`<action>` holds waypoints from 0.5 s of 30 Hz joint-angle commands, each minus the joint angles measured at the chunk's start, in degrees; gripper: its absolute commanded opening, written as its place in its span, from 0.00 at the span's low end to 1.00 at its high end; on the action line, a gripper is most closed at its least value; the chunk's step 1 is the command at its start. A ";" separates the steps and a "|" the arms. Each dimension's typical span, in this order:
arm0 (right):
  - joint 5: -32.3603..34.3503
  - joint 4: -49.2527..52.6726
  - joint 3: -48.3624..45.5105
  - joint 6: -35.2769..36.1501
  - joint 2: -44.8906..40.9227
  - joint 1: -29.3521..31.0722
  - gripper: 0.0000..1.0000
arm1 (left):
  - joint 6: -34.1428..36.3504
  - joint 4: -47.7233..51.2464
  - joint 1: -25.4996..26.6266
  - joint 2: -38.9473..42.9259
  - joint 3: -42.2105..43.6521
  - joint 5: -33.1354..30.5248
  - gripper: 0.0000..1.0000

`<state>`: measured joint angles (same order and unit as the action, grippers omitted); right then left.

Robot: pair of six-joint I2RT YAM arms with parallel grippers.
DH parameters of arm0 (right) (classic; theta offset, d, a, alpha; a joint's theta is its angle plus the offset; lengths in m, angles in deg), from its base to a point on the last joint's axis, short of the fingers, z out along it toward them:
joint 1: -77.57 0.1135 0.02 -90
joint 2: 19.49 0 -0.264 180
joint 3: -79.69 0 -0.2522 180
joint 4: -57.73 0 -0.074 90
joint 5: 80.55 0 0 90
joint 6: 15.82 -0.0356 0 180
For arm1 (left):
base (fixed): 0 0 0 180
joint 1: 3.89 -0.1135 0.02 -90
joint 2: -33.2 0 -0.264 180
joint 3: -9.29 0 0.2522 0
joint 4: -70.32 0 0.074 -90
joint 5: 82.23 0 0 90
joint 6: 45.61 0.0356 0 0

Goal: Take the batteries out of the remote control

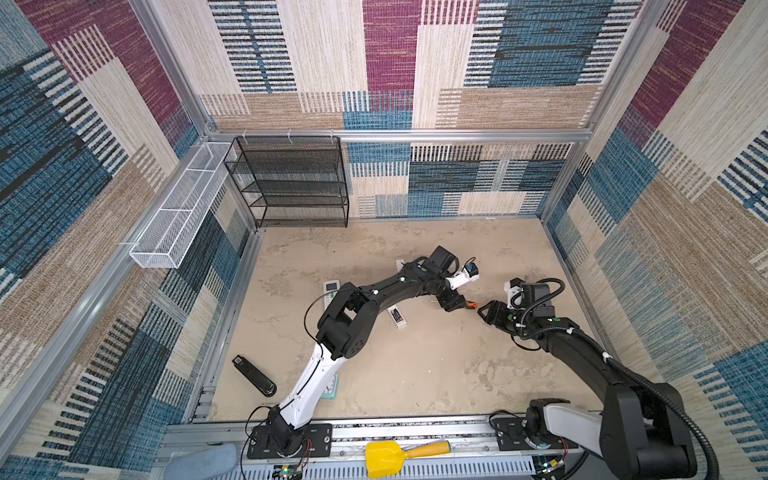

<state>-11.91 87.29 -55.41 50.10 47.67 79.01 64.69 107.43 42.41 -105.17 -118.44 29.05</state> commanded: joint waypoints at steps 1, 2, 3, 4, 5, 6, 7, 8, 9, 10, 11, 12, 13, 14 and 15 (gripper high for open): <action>-1.58 -2.78 -0.28 0.51 -0.47 -0.11 0.62 | 1.08 9.36 0.60 -2.71 -5.02 0.16 0.73; -1.66 -2.88 -0.37 0.53 -0.53 -0.11 0.62 | 0.87 9.81 0.92 -2.86 -5.37 0.07 0.73; -1.65 -3.00 -0.37 0.53 -0.62 -0.14 0.62 | 0.48 9.87 1.33 -2.79 -5.29 0.00 0.73; -1.58 -3.19 -0.38 0.51 -0.61 -0.13 0.62 | 0.15 9.91 1.59 -2.87 -5.17 -0.16 0.73; -1.68 -3.31 -0.33 0.46 -0.53 -0.20 0.62 | -0.17 10.08 1.74 -3.02 -5.28 -0.47 0.72; -1.89 -3.47 -0.29 0.49 -0.45 -0.16 0.62 | -0.47 10.25 1.94 -3.38 -5.39 -0.93 0.73; -1.99 -3.48 -0.21 0.58 -0.32 -0.27 0.62 | -0.70 10.46 2.03 -3.70 -5.67 -1.12 0.72; -2.01 -3.33 -0.12 0.75 -0.36 -0.21 0.62 | -1.14 10.85 2.04 -4.22 -6.13 -1.30 0.72; -2.10 -3.25 -0.11 0.92 -0.36 -0.22 0.62 | -1.53 11.37 2.07 -4.83 -6.75 -1.50 0.71; -2.03 -3.10 -0.11 0.92 -0.53 -0.22 0.62 | -2.10 11.97 2.08 -5.53 -7.60 -1.57 0.70; -1.84 -2.92 -0.19 1.04 -0.79 -0.38 0.62 | -2.73 12.67 2.21 -6.26 -8.53 -1.59 0.69; -1.68 -2.79 -0.33 0.97 -1.14 -0.38 0.62 | -3.36 13.19 2.29 -6.81 -9.34 -1.59 0.67; -1.62 -2.63 -0.50 0.85 -1.58 -0.31 0.62 | -3.90 13.38 2.30 -7.13 -9.72 -1.71 0.65; -1.52 -2.64 -0.72 0.69 -2.07 -0.45 0.62 | -4.69 13.38 2.39 -7.18 -9.85 -1.89 0.60; -1.39 -2.57 -0.93 0.46 -2.55 -0.46 0.62 | -5.18 13.39 2.54 -7.23 -9.94 -2.02 0.55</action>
<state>-13.29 85.50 -55.87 50.54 46.07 78.68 62.50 116.70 44.64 -111.55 -127.93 28.41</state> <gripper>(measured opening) 0.619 0.581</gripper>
